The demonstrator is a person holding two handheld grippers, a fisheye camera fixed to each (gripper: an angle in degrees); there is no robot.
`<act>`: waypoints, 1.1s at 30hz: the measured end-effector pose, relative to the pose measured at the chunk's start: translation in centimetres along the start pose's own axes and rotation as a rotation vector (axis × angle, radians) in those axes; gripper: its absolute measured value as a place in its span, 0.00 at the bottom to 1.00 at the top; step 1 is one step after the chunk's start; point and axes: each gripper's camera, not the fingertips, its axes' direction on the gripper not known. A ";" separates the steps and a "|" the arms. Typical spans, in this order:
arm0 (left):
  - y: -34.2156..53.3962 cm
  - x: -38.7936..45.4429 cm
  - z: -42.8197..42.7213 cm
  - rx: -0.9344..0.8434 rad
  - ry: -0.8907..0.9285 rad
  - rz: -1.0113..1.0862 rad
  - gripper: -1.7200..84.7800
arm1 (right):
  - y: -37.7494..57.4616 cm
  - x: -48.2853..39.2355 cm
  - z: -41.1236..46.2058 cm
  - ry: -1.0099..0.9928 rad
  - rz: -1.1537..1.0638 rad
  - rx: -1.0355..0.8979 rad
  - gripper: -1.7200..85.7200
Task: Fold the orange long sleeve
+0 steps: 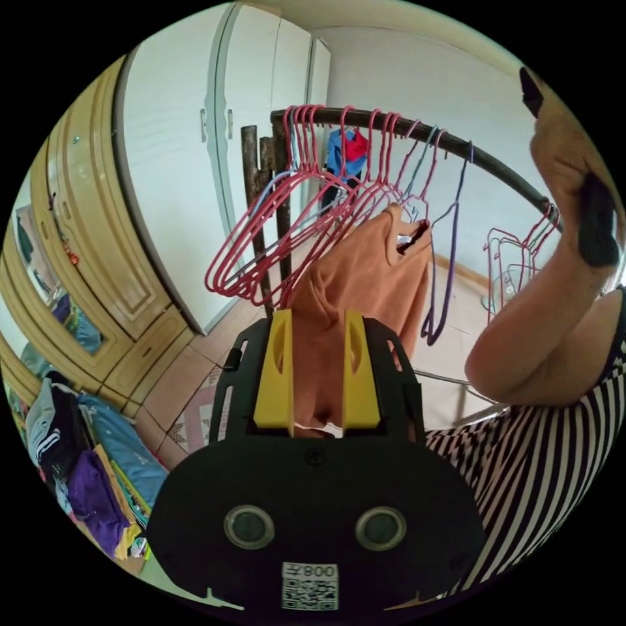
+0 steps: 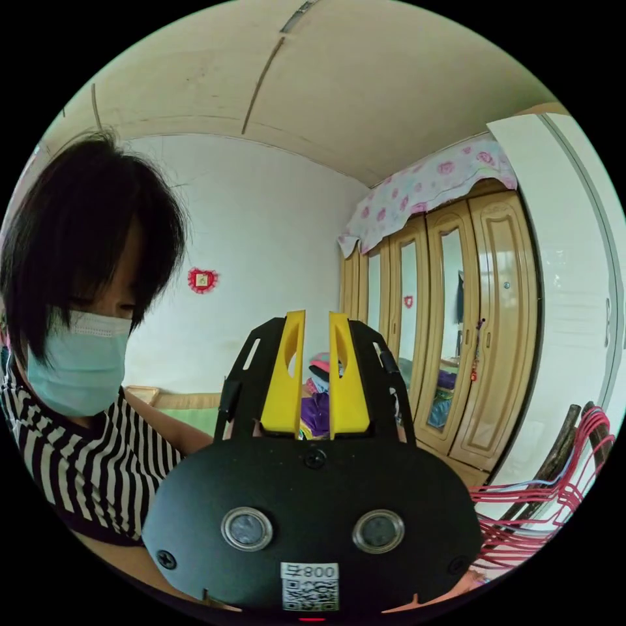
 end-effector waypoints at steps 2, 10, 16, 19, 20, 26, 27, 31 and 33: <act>-0.3 0.1 -0.3 0.010 -0.013 -0.015 0.16 | 1.5 2.2 -1.1 0.020 0.008 0.011 0.10; -5.4 0.8 0.7 -0.062 0.100 0.035 0.11 | 7.3 12.2 -1.9 -0.025 0.073 -0.015 0.10; -4.4 -0.7 -1.1 -0.040 0.138 0.046 0.05 | 9.9 17.9 -0.8 -0.019 0.095 -0.037 0.10; -3.6 -1.5 -1.7 -0.036 0.133 0.047 0.04 | 10.4 20.2 0.7 -0.030 0.107 -0.070 0.10; -3.3 -1.9 -1.8 -0.034 0.139 0.037 0.04 | 10.4 20.6 1.0 -0.032 0.108 -0.076 0.10; 1.1 -6.6 -3.0 0.044 0.250 -0.085 0.03 | 9.5 23.8 3.7 0.015 0.102 -0.131 0.10; 2.2 -7.5 -3.4 0.063 0.263 -0.105 0.03 | 8.9 24.3 4.6 0.020 0.098 -0.160 0.10; 4.7 -10.0 -5.2 0.114 0.291 -0.155 0.03 | 5.3 25.9 8.7 0.043 0.048 -0.305 0.10; 5.0 -10.7 -6.0 0.129 0.292 -0.160 0.03 | 3.0 26.4 11.0 0.061 0.006 -0.395 0.11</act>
